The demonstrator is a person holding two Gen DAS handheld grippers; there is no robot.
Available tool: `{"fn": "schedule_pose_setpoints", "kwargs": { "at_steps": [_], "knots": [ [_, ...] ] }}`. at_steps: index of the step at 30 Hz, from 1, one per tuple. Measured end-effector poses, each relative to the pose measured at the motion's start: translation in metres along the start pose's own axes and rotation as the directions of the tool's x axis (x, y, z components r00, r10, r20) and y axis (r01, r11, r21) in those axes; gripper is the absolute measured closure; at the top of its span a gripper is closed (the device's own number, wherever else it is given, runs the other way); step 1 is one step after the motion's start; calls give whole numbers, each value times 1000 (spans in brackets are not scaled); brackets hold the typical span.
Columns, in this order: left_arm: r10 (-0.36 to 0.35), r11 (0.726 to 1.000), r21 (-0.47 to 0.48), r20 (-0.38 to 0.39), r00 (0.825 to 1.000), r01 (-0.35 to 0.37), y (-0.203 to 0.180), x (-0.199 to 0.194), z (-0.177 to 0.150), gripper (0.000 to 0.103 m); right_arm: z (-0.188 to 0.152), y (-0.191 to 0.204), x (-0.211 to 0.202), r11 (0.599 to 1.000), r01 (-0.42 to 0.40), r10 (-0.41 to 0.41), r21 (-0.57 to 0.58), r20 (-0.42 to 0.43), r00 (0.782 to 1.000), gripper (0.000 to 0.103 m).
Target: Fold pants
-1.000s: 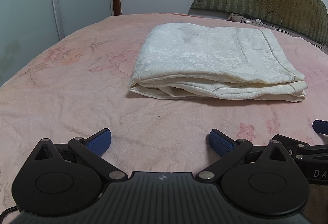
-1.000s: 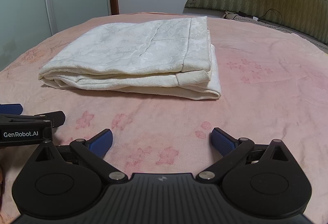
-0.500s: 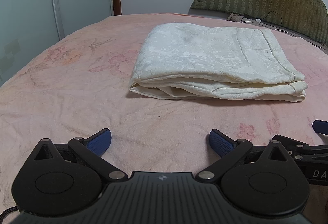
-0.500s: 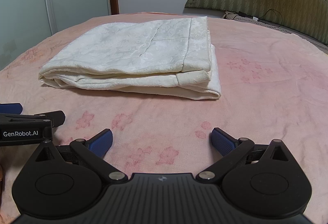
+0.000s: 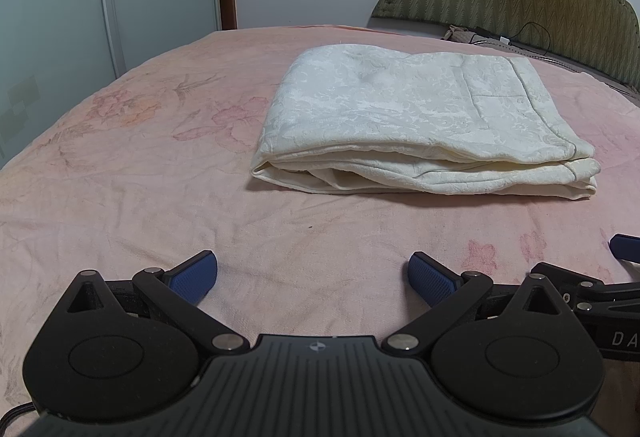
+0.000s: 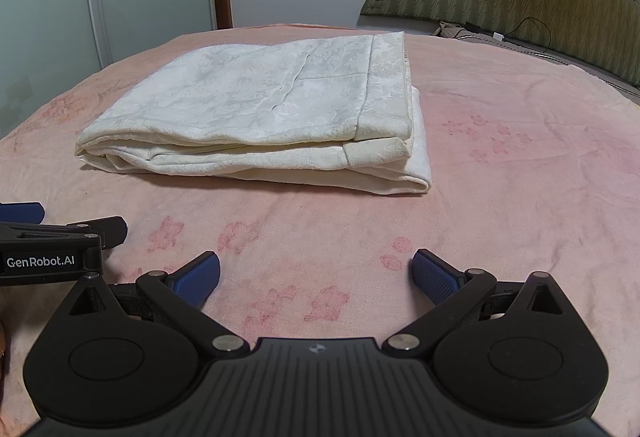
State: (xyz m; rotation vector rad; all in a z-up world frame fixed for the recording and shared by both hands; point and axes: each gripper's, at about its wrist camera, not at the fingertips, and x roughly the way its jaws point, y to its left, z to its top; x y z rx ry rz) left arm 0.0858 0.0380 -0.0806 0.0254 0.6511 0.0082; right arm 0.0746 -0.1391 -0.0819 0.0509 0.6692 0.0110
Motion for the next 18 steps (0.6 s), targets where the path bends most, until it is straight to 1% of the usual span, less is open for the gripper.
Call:
{"fn": "schedule_pose_setpoints", "kwargs": {
  "at_steps": [18],
  "knots": [
    [-1, 1000, -1, 1, 1000, 1, 0, 0, 0, 0, 0, 0, 0, 1000, 0, 0, 0, 0, 1000, 0]
  ]
}}
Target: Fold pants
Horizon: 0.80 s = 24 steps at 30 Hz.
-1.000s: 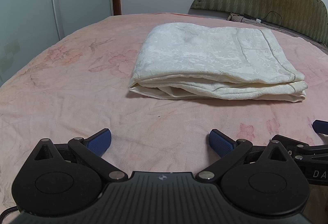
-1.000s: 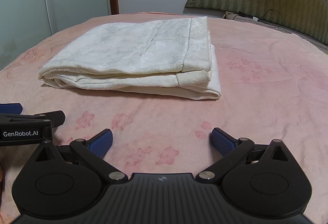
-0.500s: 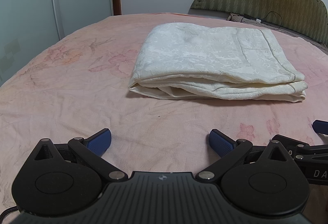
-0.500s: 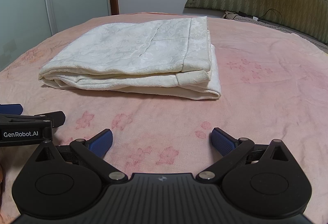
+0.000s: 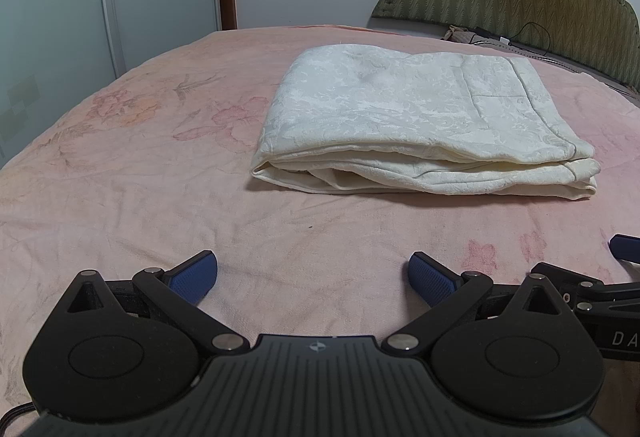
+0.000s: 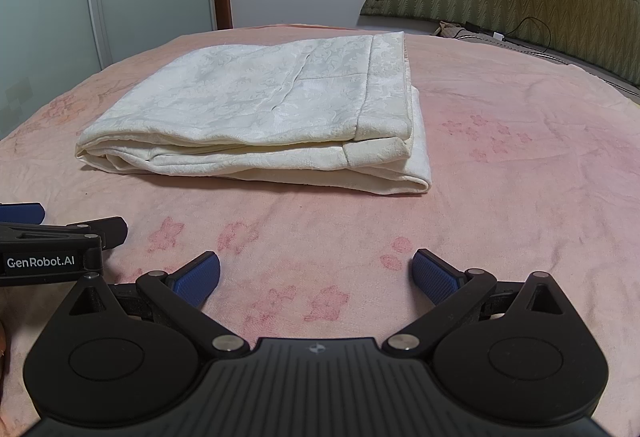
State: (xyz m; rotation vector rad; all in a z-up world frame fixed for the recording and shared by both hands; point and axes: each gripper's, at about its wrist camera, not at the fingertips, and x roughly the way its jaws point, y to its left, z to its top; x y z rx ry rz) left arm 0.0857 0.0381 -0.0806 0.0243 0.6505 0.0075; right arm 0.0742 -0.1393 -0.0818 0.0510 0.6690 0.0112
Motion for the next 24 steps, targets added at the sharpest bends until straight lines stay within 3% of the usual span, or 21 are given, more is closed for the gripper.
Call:
{"fn": "schedule_pose_setpoints", "kwargs": {
  "at_steps": [24],
  "knots": [
    [-7, 1000, -3, 1, 1000, 7, 0, 0, 0, 0, 0, 0, 0, 1000, -1, 1, 0, 0, 1000, 0]
  ]
}}
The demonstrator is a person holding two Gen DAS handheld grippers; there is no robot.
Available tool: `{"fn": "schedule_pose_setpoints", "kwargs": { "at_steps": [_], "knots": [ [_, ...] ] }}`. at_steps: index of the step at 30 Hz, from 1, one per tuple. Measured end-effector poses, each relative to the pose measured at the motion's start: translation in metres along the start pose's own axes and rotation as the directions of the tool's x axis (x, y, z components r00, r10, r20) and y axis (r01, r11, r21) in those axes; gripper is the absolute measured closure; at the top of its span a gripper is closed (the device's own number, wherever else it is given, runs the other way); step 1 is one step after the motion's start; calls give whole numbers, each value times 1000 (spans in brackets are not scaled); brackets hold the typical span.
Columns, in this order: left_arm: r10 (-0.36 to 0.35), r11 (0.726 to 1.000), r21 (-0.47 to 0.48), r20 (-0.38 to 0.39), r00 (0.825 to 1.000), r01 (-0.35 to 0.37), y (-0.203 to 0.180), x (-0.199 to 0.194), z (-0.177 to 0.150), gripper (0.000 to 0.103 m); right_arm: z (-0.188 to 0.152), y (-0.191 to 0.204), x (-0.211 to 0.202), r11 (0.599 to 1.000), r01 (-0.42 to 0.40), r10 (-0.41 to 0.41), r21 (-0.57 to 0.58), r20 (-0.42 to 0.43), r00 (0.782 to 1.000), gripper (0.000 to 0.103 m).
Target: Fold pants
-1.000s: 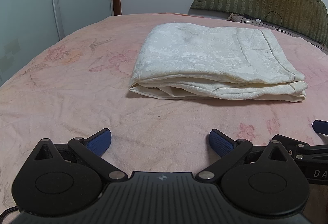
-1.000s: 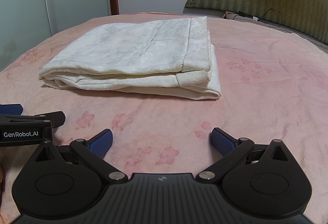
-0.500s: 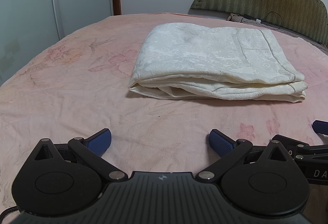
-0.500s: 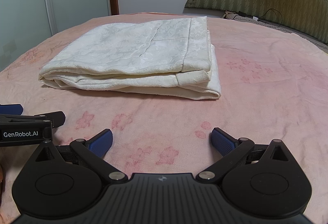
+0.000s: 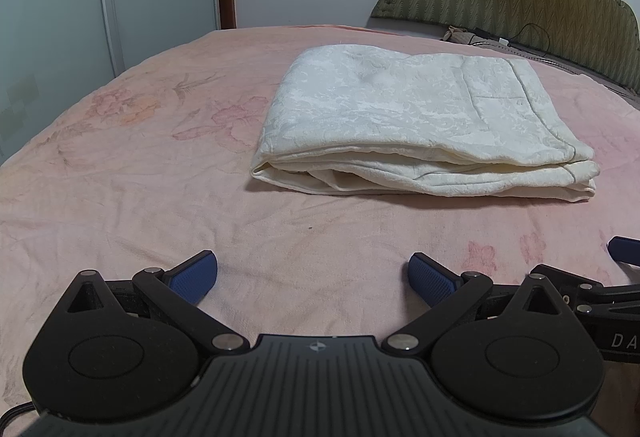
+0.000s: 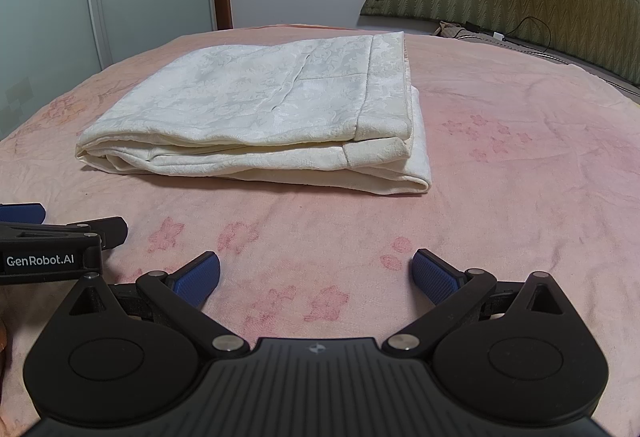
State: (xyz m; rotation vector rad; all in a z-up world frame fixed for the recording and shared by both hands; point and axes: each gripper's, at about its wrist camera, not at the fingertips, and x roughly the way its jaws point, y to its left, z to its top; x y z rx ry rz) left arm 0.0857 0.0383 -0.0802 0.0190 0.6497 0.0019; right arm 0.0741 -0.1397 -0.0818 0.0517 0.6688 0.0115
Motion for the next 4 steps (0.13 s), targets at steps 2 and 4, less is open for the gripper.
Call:
{"fn": "schedule_pose_setpoints", "kwargs": {
  "at_steps": [2, 4],
  "knots": [
    [-5, 1000, -3, 0, 1000, 5, 1, 0, 0, 0, 0, 0, 0, 1000, 0, 0, 0, 0, 1000, 0],
    [-5, 1000, -3, 0, 1000, 5, 0, 0, 0, 0, 0, 0, 0, 1000, 0, 0, 0, 0, 1000, 0]
  ]
}}
